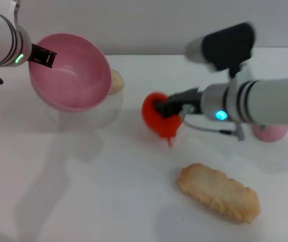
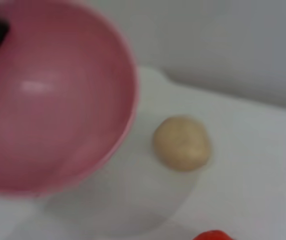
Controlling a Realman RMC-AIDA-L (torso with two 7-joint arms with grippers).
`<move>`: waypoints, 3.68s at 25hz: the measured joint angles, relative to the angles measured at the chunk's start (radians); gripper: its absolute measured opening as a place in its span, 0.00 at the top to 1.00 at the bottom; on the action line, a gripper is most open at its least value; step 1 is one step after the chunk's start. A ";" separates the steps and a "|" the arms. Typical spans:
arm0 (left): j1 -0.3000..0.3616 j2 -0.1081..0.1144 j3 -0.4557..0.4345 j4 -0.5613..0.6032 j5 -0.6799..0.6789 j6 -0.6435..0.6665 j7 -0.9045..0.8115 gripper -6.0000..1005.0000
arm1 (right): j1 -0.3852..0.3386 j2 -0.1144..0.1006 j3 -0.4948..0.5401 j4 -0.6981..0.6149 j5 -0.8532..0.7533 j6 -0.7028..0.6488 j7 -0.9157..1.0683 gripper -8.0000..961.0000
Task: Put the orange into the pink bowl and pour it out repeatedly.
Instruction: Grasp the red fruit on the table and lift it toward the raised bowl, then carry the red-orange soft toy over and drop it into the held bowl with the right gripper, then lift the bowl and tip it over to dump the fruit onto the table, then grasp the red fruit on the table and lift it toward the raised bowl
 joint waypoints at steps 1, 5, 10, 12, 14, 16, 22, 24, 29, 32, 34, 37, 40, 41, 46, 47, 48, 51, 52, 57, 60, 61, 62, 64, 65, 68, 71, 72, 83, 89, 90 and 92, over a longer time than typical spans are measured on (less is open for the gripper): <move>0.001 0.000 0.001 0.000 -0.006 0.001 0.001 0.95 | -0.032 0.000 0.027 -0.065 -0.048 0.030 0.012 0.82; 0.002 0.001 0.020 -0.003 -0.048 0.027 0.015 0.95 | -0.169 0.003 0.120 -0.356 -0.235 0.151 0.056 0.85; -0.012 0.000 0.059 -0.027 -0.125 0.080 0.037 0.95 | -0.288 0.006 0.198 -0.637 -0.340 0.262 0.080 0.88; -0.025 -0.001 0.081 -0.046 -0.153 0.100 0.038 0.95 | -0.325 0.008 0.218 -0.748 -0.350 0.306 0.082 0.89; -0.041 -0.002 0.102 -0.069 -0.181 0.119 0.038 0.95 | -0.331 0.010 0.217 -0.775 -0.351 0.318 0.082 0.90; -0.061 -0.002 0.124 -0.098 -0.214 0.142 0.038 0.95 | -0.332 0.010 0.203 -0.805 -0.353 0.333 0.088 0.91; -0.098 -0.005 0.176 -0.142 -0.296 0.208 0.039 0.95 | -0.285 0.005 0.117 -0.767 -0.353 0.330 0.123 0.93; -0.098 -0.005 0.185 -0.143 -0.313 0.230 0.040 0.95 | -0.276 0.004 0.103 -0.754 -0.353 0.329 0.128 0.94; -0.098 -0.005 0.194 -0.144 -0.344 0.254 0.054 0.95 | -0.274 0.004 0.089 -0.737 -0.346 0.319 0.130 0.94; -0.100 -0.005 0.195 -0.144 -0.345 0.257 0.055 0.95 | -0.274 0.004 0.067 -0.735 -0.344 0.317 0.130 0.94; -0.103 -0.005 0.196 -0.144 -0.345 0.258 0.055 0.95 | -0.274 0.004 0.065 -0.735 -0.345 0.317 0.130 0.91; -0.104 -0.005 0.196 -0.144 -0.345 0.259 0.056 0.95 | -0.271 0.004 0.063 -0.730 -0.345 0.315 0.130 0.87; -0.105 -0.005 0.196 -0.144 -0.347 0.268 0.056 0.95 | -0.270 0.004 0.063 -0.727 -0.346 0.313 0.130 0.82; -0.106 -0.005 0.196 -0.144 -0.346 0.272 0.056 0.95 | -0.270 0.004 0.065 -0.727 -0.347 0.312 0.130 0.81; -0.108 -0.005 0.217 -0.145 -0.346 0.312 0.096 0.95 | -0.293 0.006 0.152 -0.728 -0.394 0.295 0.195 0.66; -0.108 -0.006 0.248 -0.144 -0.346 0.363 0.115 0.95 | -0.303 0.006 0.189 -0.726 -0.414 0.295 0.213 0.62; -0.108 -0.006 0.248 -0.144 -0.346 0.363 0.115 0.95 | -0.312 0.006 0.221 -0.723 -0.428 0.297 0.227 0.57; -0.112 -0.008 0.305 -0.160 -0.343 0.473 0.156 0.95 | -0.342 0.005 0.331 -0.704 -0.435 0.312 0.233 0.46; -0.115 -0.008 0.321 -0.169 -0.342 0.506 0.176 0.95 | -0.359 0.005 0.377 -0.693 -0.434 0.321 0.229 0.44; -0.134 -0.011 0.427 -0.251 -0.327 0.757 0.379 0.95 | -0.385 0.006 0.406 -0.675 -0.433 0.328 0.225 0.36; -0.130 -0.013 0.489 -0.286 -0.264 0.900 0.483 0.95 | -0.390 0.005 0.408 -0.655 -0.433 0.331 0.224 0.36; -0.128 -0.014 0.514 -0.306 -0.218 0.956 0.509 0.95 | -0.391 0.005 0.408 -0.648 -0.433 0.333 0.224 0.36; -0.127 -0.015 0.526 -0.319 -0.186 0.992 0.522 0.95 | -0.391 0.005 0.406 -0.643 -0.433 0.334 0.224 0.36; -0.126 -0.016 0.550 -0.361 -0.092 1.075 0.533 0.95 | -0.391 0.005 0.402 -0.637 -0.432 0.336 0.224 0.36; -0.126 -0.016 0.550 -0.361 -0.092 1.075 0.533 0.95 | -0.392 0.005 0.401 -0.636 -0.432 0.337 0.224 0.36; -0.124 -0.016 0.558 -0.395 0.005 1.143 0.534 0.95 | -0.394 0.006 0.401 -0.635 -0.432 0.343 0.223 0.36; -0.117 -0.016 0.548 -0.435 0.109 1.224 0.535 0.95 | -0.395 0.006 0.406 -0.641 -0.432 0.360 0.224 0.36; -0.117 -0.016 0.546 -0.438 0.117 1.228 0.535 0.95 | -0.396 0.006 0.409 -0.643 -0.432 0.364 0.226 0.36; -0.113 -0.016 0.529 -0.445 0.149 1.221 0.514 0.95 | -0.403 0.006 0.419 -0.644 -0.439 0.366 0.232 0.36; -0.148 -0.016 0.419 -0.442 0.089 1.053 0.260 0.95 | -0.397 0.006 0.388 -0.647 -0.438 0.363 0.226 0.36; -0.177 -0.015 0.372 -0.431 0.061 0.902 0.120 0.95 | -0.395 0.006 0.380 -0.647 -0.440 0.360 0.225 0.36; -0.191 -0.012 0.331 -0.402 0.021 0.756 0.025 0.95 | -0.390 0.005 0.360 -0.647 -0.442 0.351 0.219 0.36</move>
